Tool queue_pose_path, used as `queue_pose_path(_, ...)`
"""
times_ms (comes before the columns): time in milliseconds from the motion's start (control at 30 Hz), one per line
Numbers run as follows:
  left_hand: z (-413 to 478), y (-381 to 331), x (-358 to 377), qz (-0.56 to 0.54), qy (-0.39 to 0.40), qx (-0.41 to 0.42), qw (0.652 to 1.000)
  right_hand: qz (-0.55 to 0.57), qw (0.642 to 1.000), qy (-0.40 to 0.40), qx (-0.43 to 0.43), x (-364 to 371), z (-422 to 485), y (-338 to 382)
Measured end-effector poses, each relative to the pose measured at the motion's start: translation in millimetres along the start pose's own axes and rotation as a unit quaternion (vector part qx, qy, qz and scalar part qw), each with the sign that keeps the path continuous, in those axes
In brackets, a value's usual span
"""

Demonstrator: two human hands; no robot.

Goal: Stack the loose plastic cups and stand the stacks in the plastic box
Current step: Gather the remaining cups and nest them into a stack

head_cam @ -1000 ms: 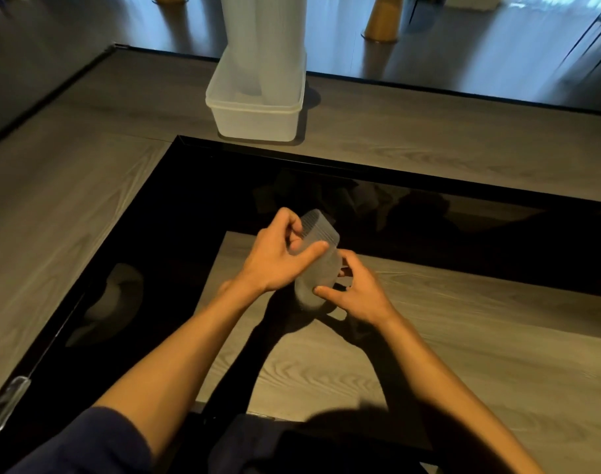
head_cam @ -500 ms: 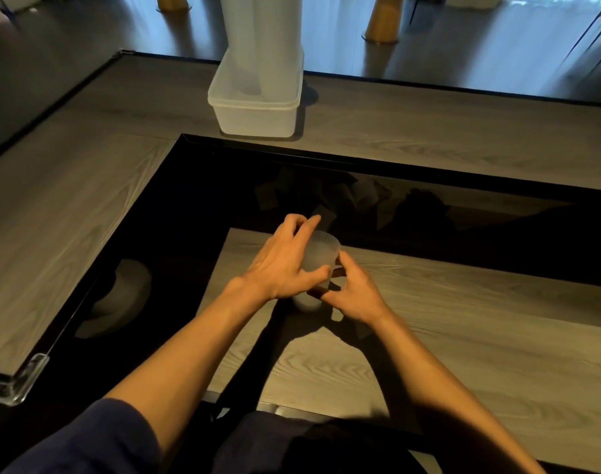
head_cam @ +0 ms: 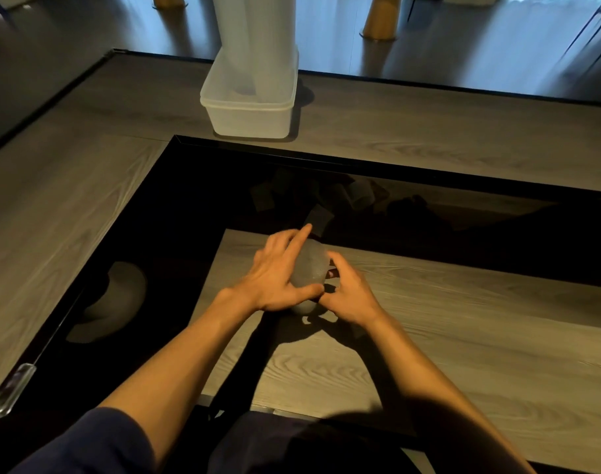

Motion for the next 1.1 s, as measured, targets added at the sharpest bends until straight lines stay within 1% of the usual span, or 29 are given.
queue_pose_path(33, -4.5, 4.0, 5.4, -0.067, 0.018, -0.035, 0.997, 0.001, 1.0, 0.005, 0.003, 0.4, 0.8, -0.4)
queue_pose_path(67, -8.7, 8.5, 9.0, -0.149, 0.018, -0.072, 0.986, 0.006, 1.0, 0.012, 0.008, 1.3, 2.0, -0.2)
queue_pose_path(100, -11.6, 13.8, 11.2, -0.216, 0.008, -0.106, 0.97, 0.01, 1.0, 0.02, 0.014, 2.6, 4.3, -1.0)
queue_pose_path(133, -12.6, 19.6, 12.1, -0.254, -0.006, -0.131, 0.958, 0.011, 0.999, 0.032, 0.019, 4.5, 7.1, -2.4)
queue_pose_path(200, -12.4, 29.9, 9.6, -0.252, -0.026, -0.153, 0.955, -0.018, 0.997, 0.064, 0.028, 10.0, 12.9, -9.9)
queue_pose_path(267, -11.4, 37.0, 3.2, -0.216, -0.048, -0.161, 0.962, -0.095, 0.992, 0.073, 0.042, 11.7, 21.6, -23.9)
queue_pose_path(367, -9.5, 45.7, -9.4, -0.187, -0.098, -0.164, 0.964, -0.2, 0.978, 0.027, 0.056, 6.5, 39.4, -41.8)
queue_pose_path(467, -6.0, 59.6, -17.3, -0.202, -0.134, -0.186, 0.952, -0.265, 0.963, 0.014, 0.047, 7.0, 60.1, -46.1)
queue_pose_path(567, 0.1, 71.2, -16.9, -0.242, -0.117, -0.204, 0.941, -0.318, 0.947, 0.004, 0.04, 10.4, 82.6, -43.6)
queue_pose_path(667, 8.1, 74.1, -16.6, -0.255, -0.097, -0.208, 0.939, -0.363, 0.932, -0.009, 0.023, 14.9, 103.1, -32.7)
queue_pose_path(767, 12.5, 75.4, -15.7, -0.263, -0.095, -0.214, 0.936, -0.402, 0.916, 0.012, 0.004, 22.9, 119.4, -23.5)
queue_pose_path(867, 14.2, 79.3, -12.0, -0.277, -0.086, -0.22, 0.932, -0.426, 0.904, 0.027, 0.008, 28.9, 127.8, -22.7)
queue_pose_path(1033, 13.9, 80.8, -7.2, -0.268, -0.073, -0.227, 0.933, -0.434, 0.901, -0.017, -0.007, 27.6, 127.4, -21.8)
queue_pose_path(1100, 11.4, 82.7, -6.4, -0.272, -0.076, -0.232, 0.931, -0.442, 0.897, -0.017, -0.002, 27.3, 126.0, -23.7)
Point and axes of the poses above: each hand's wrist, its own z-axis towards the middle knuckle, its own x-axis out of the palm, y = z × x, the point moved 6 cm from there along z, towards the middle knuckle, and after that the axes turned 8 degrees about -y, right-handed, at the moved point
